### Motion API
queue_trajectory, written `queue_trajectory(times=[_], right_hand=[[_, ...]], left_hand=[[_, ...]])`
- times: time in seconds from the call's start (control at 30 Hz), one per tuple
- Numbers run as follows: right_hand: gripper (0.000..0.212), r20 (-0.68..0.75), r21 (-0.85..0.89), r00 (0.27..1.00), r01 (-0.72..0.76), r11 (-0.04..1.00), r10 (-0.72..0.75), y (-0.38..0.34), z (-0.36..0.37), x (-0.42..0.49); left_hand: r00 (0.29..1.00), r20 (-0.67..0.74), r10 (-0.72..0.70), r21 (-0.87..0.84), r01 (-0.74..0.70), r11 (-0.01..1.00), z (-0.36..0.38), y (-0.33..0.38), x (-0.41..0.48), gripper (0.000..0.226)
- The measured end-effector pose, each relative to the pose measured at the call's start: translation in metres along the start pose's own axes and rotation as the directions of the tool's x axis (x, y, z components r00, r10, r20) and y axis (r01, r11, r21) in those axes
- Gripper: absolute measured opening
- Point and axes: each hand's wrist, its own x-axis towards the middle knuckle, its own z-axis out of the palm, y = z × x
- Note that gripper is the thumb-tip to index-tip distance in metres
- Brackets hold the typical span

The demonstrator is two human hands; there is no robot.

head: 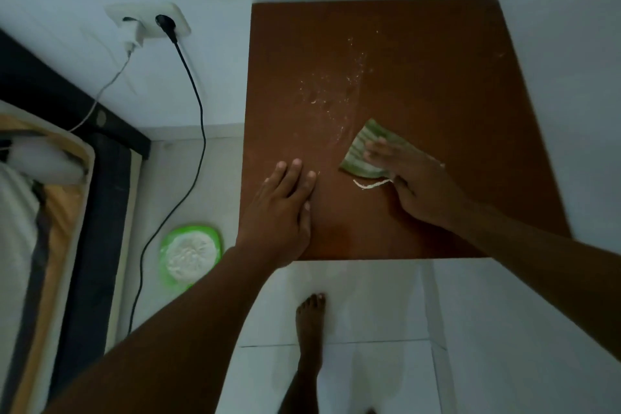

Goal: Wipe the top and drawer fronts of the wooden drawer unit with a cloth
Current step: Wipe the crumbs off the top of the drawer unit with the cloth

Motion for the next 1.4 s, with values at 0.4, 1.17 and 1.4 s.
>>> queue_trajectory(times=[0.4,1.17,1.4], right_hand=[[0.061,0.134,0.061,0.966,0.215,0.975,-0.221,-0.090,0.038,-0.121],[0.049,-0.157,0.075,0.970,-0.178,0.981,0.188,-0.045,-0.018,0.046],[0.047,-0.398,-0.022,0.826,-0.445,0.895,0.400,0.088,-0.086,0.203]], left_hand=[[0.992,0.122,-0.038,0.010,0.038,0.999,-0.011,-0.002,0.004,0.058],[0.989,0.131,0.063,0.181,-0.086,0.980,-0.070,-0.057,0.101,0.056],[0.999,-0.021,-0.039,-0.028,0.039,0.999,-0.050,-0.054,0.121,0.050]])
